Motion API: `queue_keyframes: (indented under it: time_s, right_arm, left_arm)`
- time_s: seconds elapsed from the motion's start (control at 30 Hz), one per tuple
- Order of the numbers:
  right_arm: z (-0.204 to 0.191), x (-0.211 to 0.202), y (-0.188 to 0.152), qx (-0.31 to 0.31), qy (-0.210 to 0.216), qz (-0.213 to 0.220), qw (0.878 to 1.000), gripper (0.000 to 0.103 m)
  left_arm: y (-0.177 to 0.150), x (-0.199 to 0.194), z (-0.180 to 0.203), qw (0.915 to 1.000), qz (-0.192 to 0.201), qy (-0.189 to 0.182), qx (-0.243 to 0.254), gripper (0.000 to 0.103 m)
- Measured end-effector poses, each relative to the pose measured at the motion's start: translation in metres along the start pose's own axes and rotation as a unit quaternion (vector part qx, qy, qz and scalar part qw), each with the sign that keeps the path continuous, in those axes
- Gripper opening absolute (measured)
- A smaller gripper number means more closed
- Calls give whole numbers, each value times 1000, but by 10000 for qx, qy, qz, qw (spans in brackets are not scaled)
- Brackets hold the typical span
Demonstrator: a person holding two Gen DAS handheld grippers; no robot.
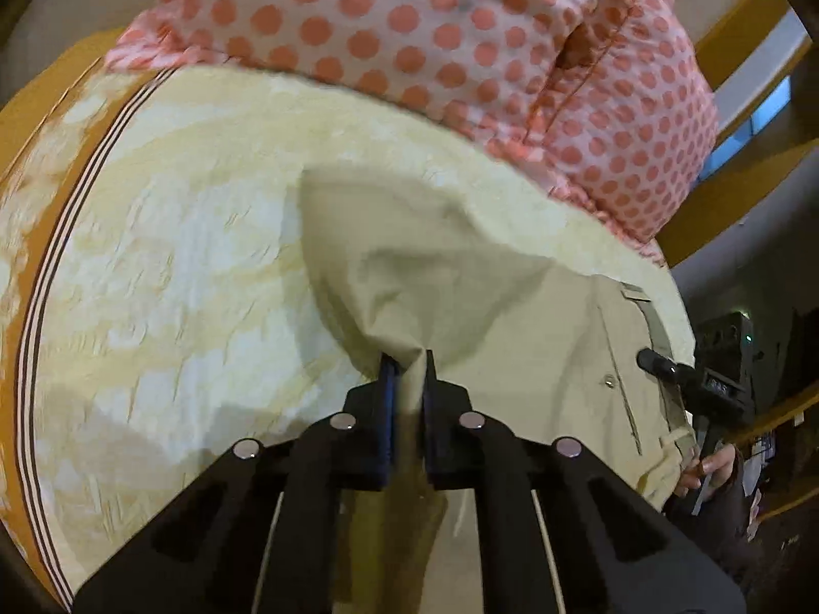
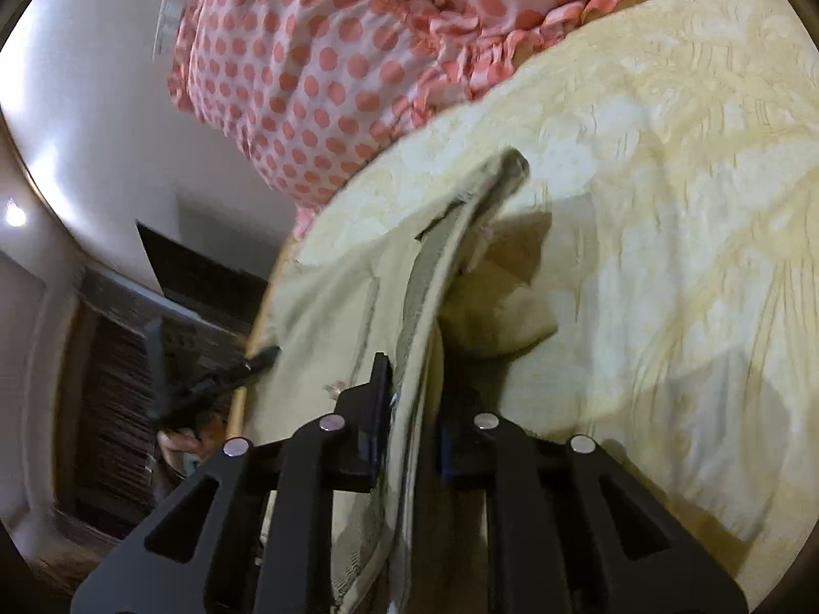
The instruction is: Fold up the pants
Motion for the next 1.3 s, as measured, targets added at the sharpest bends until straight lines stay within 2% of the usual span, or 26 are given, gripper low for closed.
queue_keyframes:
  time_s: [0.13, 0.2, 0.23, 0.27, 0.3, 0.33, 0.37, 0.4, 0.43, 0.47, 0.57, 0.6, 0.67, 0.73, 0.77, 0.83, 0.87, 0.9, 0.93, 1.0, 1.03, 1.1, 1.2, 1.27, 1.3]
  right_arm:
    - [2, 1, 45, -71, -143, 518, 9985, 15]
    - [12, 7, 59, -39, -401, 638, 9971, 16]
    - [21, 14, 60, -28, -711, 524, 9961, 21]
    - [32, 17, 58, 5, -1226, 337, 9919, 34]
    - [36, 15, 57, 16, -1400, 287, 9897, 37]
    - [35, 1, 57, -24, -1495, 475, 9876, 41]
    - [32, -12, 58, -137, -1636, 715, 9838, 51]
    - [25, -24, 58, -279, -1633, 960, 9815, 58]
    - [12, -36, 57, -484, -1426, 1197, 9813, 61]
    - [2, -41, 54, -609, -1209, 1216, 9833, 64]
    - [-24, -28, 31, -930, -604, 758, 9909, 66]
    - [-27, -19, 24, -985, -538, 593, 9919, 68]
    - [-13, 5, 10, -931, -937, 88, 9912, 73]
    - [-4, 7, 13, -732, -939, 174, 9927, 72]
    - [-3, 3, 14, -512, -1026, 181, 9932, 72]
    - [-10, -14, 10, -571, -1567, 455, 9849, 75]
    - [-20, -25, 0, -842, -1757, 642, 9787, 89]
    - [-29, -28, -8, -975, -1754, 740, 9769, 98]
    - [-40, -34, -22, -1169, -1703, 852, 9747, 100]
    - [-56, -41, -53, -1694, -2128, 1086, 9562, 102]
    - [-60, -41, -67, -1897, -2289, 1155, 9478, 102]
    - [-59, -37, -90, -1989, -2405, 1101, 9436, 102]
    - [-56, -23, -104, -1967, -2607, 951, 9404, 102]
    - [-56, -13, -114, -2135, -2891, 869, 9291, 102]
    - [-56, -10, -116, -2270, -3098, 906, 9188, 102]
  left_arm:
    - [42, 7, 17, 9978, 593, 16, 306, 4]
    - [59, 31, 19, 9952, 660, 441, 569, 6]
    - [62, 41, 18, 9935, 615, 677, 681, 7]
    - [63, 50, 16, 9917, 547, 910, 728, 10]
    - [62, 50, 13, 9921, 539, 944, 623, 15]
    - [62, 45, 12, 9927, 584, 911, 540, 16]
    - [60, 36, 13, 9924, 703, 887, 483, 17]
    - [56, 24, 15, 9922, 858, 777, 468, 24]
    - [52, 13, 20, 9926, 956, 586, 458, 29]
    - [45, 4, 27, 9935, 1004, 323, 418, 35]
    - [22, 4, 51, 9959, 693, -446, 358, 45]
    - [12, 16, 55, 9972, 441, -500, 335, 48]
    - [-2, 44, 49, 9993, 2, -206, 326, 46]
    - [-2, 47, 47, 9987, 214, 19, 462, 43]
    - [-3, 44, 48, 9986, 146, 138, 499, 39]
    - [-9, 24, 52, 9986, 219, 295, 389, 48]
    - [-17, 7, 56, 9978, 342, 359, 447, 62]
    - [-27, -8, 59, 9959, 506, 473, 589, 73]
    - [-36, -21, 61, 9934, 653, 609, 724, 79]
    - [-63, -42, 60, 9864, 909, 1008, 924, 95]
    - [-74, -48, 59, 9843, 949, 1148, 949, 99]
    - [-101, -57, 56, 9815, 1024, 1299, 961, 101]
    - [-130, -57, 50, 9831, 885, 1373, 828, 101]
    - [-138, -53, 48, 9824, 870, 1424, 838, 101]
    - [-140, -53, 49, 9785, 961, 1545, 972, 101]
Point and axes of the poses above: each gripper's, at about its wrist camera, not at the fingertips, and x roughly the way its jaws point, z to its right, y to its top, the point moved 6 cm from there along x, roughly the way its jaws point, and after that the axes turned 7 degrees about z, right-handed, at the moved point
